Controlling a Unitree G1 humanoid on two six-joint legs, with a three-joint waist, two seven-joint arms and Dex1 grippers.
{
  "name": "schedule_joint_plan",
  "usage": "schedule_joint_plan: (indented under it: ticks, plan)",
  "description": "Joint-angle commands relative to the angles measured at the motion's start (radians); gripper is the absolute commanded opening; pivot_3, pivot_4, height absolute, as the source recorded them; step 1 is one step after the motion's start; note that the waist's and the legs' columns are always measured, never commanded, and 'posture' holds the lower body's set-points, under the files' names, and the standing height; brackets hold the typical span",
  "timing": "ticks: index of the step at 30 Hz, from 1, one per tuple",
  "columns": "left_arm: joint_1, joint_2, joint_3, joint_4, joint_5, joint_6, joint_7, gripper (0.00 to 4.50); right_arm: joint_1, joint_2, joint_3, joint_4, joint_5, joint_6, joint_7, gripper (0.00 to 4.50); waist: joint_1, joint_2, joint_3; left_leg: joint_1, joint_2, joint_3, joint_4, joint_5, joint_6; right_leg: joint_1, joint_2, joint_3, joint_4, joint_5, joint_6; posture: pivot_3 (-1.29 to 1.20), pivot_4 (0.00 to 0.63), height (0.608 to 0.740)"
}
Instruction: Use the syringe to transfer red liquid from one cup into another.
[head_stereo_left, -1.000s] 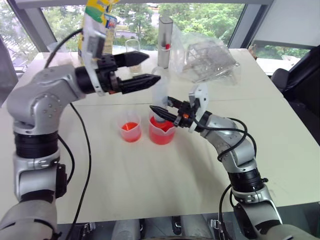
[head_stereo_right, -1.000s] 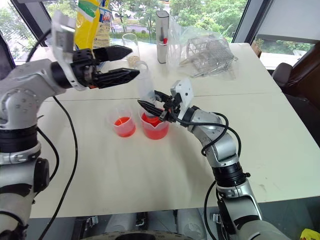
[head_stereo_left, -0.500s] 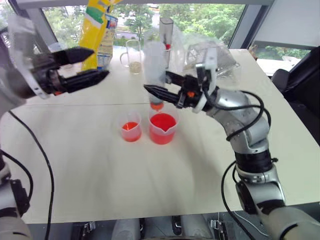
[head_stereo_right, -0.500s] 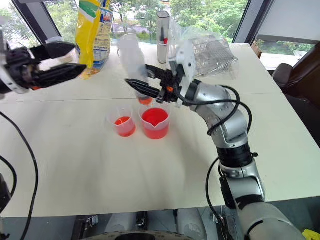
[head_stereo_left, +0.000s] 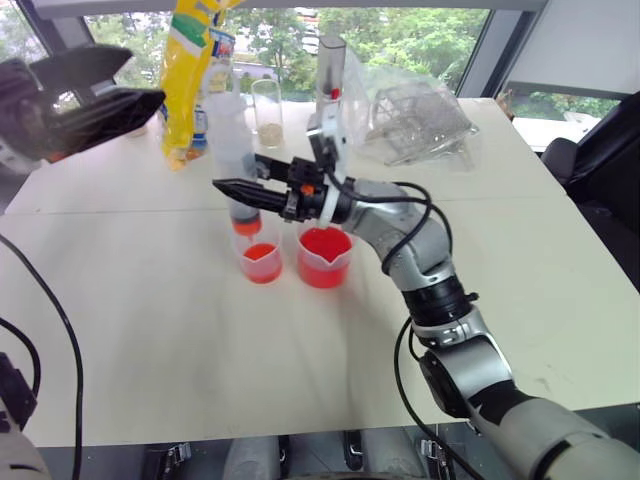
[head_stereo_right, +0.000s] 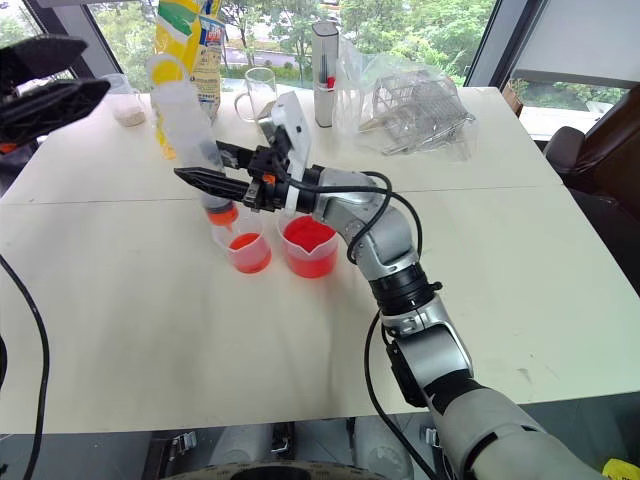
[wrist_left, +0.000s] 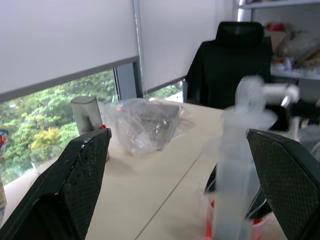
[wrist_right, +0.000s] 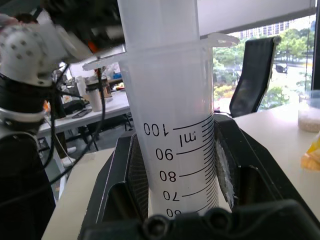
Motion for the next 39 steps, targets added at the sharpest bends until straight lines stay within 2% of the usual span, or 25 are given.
schedule_joint_plan:
  ticks: [1, 13, 21, 24, 31, 39]
  plan:
    - [-0.034, 0.015, 0.026, -0.029, -0.055, 0.016, 0.014, 4.45, 0.007, 0.024, 0.017, 0.022, -0.039, -0.075, 0.019, 1.42, 0.0, 0.0, 0.0, 0.0, 0.0, 0.0, 0.0, 0.0, 0.0, 0.0, 0.0, 0.0, 0.0, 0.0, 0.0, 0.0, 0.15, 0.74]
    - [-0.036, -0.069, -0.184, -0.07, 0.08, -0.082, 0.042, 4.45, 0.037, 0.037, 0.036, 0.091, -0.124, -0.16, 0.037, 1.42, -0.001, 0.0, 0.0, 0.0, 0.0, 0.0, 0.0, 0.001, -0.001, -0.001, 0.0, 0.0, 0.001, 0.0, 0.0, 0.0, 0.15, 0.74]
    - [-0.026, -0.096, -0.195, -0.087, 0.081, -0.065, 0.047, 4.45, 0.035, 0.044, 0.032, 0.106, -0.14, -0.176, 0.037, 1.42, -0.003, 0.0, 0.0, 0.0, 0.0, 0.0, 0.0, 0.001, -0.001, -0.002, 0.001, 0.001, 0.001, 0.0, 0.0, 0.0, 0.15, 0.74]
    - [-0.023, -0.091, -0.185, -0.09, 0.073, -0.058, 0.044, 3.62, 0.034, 0.047, 0.031, 0.115, -0.145, -0.18, 0.038, 1.42, -0.002, 0.0, 0.0, 0.0, 0.0, 0.0, 0.0, 0.001, -0.001, -0.002, 0.0, 0.001, 0.001, 0.0, 0.0, 0.0, 0.15, 0.74]
    - [0.021, -0.075, -0.162, -0.126, 0.042, -0.031, 0.033, 0.02, 0.029, 0.052, 0.028, 0.131, -0.149, -0.187, 0.041, 1.42, -0.002, 0.0, 0.0, 0.0, 0.0, 0.0, 0.0, 0.001, -0.001, -0.002, 0.0, 0.001, 0.001, 0.0, 0.0, 0.0, 0.15, 0.74]
    - [0.1, -0.055, -0.172, -0.142, 0.091, -0.065, 0.022, 0.02, -0.007, 0.049, -0.003, 0.122, -0.143, -0.173, 0.034, 1.42, -0.002, 0.0, 0.0, 0.0, 0.0, 0.0, 0.0, 0.001, -0.001, -0.002, 0.0, 0.001, 0.001, 0.0, 0.0, 0.0, 0.15, 0.74]
